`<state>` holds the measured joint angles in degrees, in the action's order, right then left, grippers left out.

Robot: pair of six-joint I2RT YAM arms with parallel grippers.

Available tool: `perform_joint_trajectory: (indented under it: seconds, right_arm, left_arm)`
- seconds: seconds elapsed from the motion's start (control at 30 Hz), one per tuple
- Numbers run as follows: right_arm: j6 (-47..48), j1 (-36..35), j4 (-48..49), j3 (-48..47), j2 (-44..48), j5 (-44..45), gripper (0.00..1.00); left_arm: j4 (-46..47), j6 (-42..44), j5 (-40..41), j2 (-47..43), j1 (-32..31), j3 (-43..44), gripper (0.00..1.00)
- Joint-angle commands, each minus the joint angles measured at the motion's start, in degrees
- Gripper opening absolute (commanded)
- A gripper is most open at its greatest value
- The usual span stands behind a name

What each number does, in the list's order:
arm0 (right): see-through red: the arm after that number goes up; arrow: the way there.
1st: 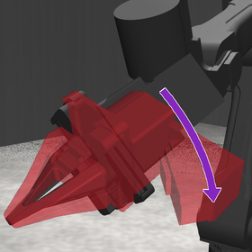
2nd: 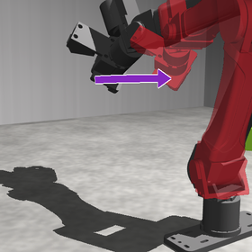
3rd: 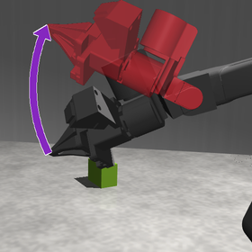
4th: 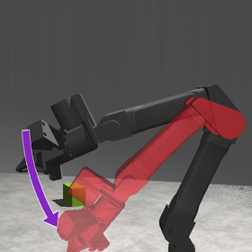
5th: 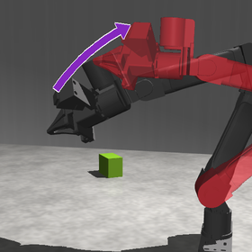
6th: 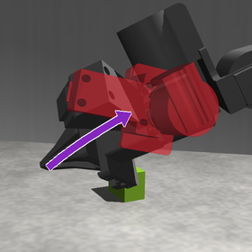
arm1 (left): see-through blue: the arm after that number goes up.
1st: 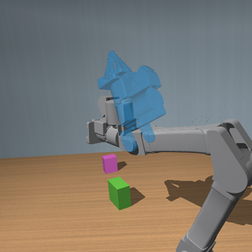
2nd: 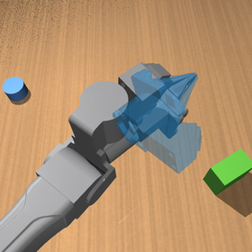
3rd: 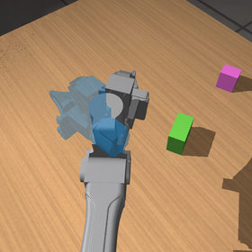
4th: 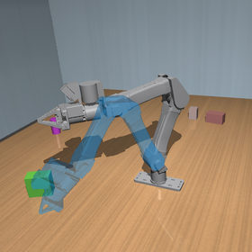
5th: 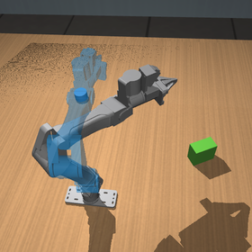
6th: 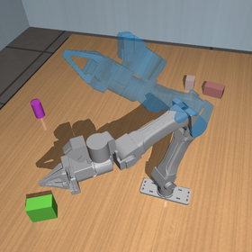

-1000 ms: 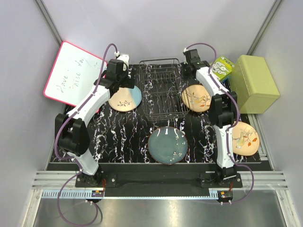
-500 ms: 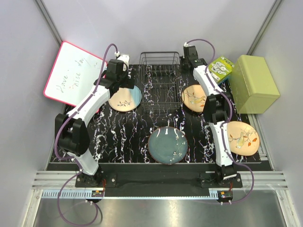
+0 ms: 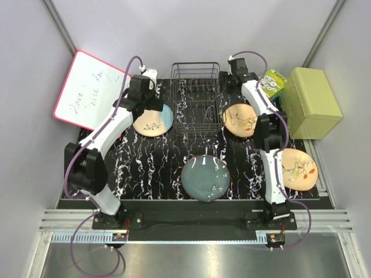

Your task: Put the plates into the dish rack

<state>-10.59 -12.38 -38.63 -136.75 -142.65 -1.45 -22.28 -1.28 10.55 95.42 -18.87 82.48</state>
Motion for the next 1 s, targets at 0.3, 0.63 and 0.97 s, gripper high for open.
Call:
perform_joint_trajectory:
  seconds: [0.3,0.63,0.97]
  right_arm:
    - [0.32,11.50,2.34,52.35,49.30,-38.41,0.84]
    - [-7.95,11.50,7.43,75.37,51.76,-49.35,0.79]
    - [-19.37,6.05,12.70,96.22,62.57,-45.93,0.79]
  left_arm:
    - [0.75,-12.68,-27.58,-18.08,1.56,-22.35,0.99]
    - [2.32,-23.85,-33.57,-15.08,0.42,-33.69,0.87]
    - [19.89,-35.10,-33.05,-21.58,-8.10,-52.75,0.86]
